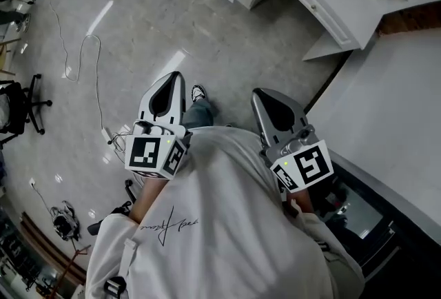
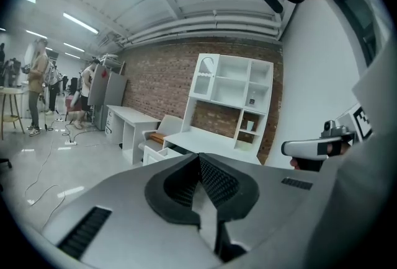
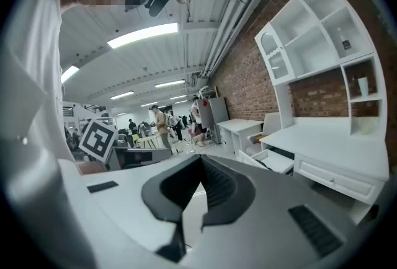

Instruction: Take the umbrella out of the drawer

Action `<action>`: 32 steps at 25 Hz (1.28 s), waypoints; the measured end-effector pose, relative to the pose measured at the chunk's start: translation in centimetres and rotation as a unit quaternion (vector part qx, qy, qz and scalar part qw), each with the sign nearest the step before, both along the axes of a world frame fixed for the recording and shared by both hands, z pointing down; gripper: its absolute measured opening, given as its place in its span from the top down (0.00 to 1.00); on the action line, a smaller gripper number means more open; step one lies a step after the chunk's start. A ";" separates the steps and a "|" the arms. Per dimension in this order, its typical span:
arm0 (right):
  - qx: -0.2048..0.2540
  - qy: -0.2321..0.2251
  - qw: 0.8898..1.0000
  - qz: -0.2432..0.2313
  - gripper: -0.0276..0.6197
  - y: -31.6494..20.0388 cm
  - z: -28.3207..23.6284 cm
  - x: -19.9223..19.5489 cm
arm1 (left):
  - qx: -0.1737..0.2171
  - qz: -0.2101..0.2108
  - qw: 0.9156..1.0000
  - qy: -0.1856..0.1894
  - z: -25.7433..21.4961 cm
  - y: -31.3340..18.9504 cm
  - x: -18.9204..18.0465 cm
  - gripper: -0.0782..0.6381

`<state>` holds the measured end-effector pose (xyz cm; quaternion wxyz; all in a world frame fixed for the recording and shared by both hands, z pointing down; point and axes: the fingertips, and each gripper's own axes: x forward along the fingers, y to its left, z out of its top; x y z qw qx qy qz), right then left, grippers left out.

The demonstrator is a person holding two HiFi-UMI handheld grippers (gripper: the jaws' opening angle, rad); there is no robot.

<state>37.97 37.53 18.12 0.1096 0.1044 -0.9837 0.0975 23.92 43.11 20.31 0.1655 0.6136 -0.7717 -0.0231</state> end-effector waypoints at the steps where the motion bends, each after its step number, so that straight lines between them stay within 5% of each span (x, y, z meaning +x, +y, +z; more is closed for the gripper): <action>1: 0.003 0.003 1.000 -0.007 0.92 0.0 -0.1 -1.1 | 0.002 -0.001 1.000 0.002 -0.1 -0.1 -1.0 0.87; 7: 0.033 0.024 0.999 -0.021 0.92 -1.3 -0.3 -8.0 | 0.012 -0.005 1.000 0.018 -0.6 -1.3 -7.3 0.87; 16: 0.058 0.033 0.998 0.020 0.91 -4.5 -0.4 -15.1 | 0.019 -0.009 0.999 0.032 -0.1 -2.6 -14.9 0.87; 26: 0.032 0.033 0.999 0.018 0.91 -5.3 0.4 -19.2 | 0.011 -0.008 1.000 0.028 0.7 -3.3 -19.0 0.87; 32: 0.035 0.043 0.998 0.019 0.92 -6.4 1.1 -20.5 | 0.007 0.009 1.000 -0.010 0.9 -4.5 -19.4 0.87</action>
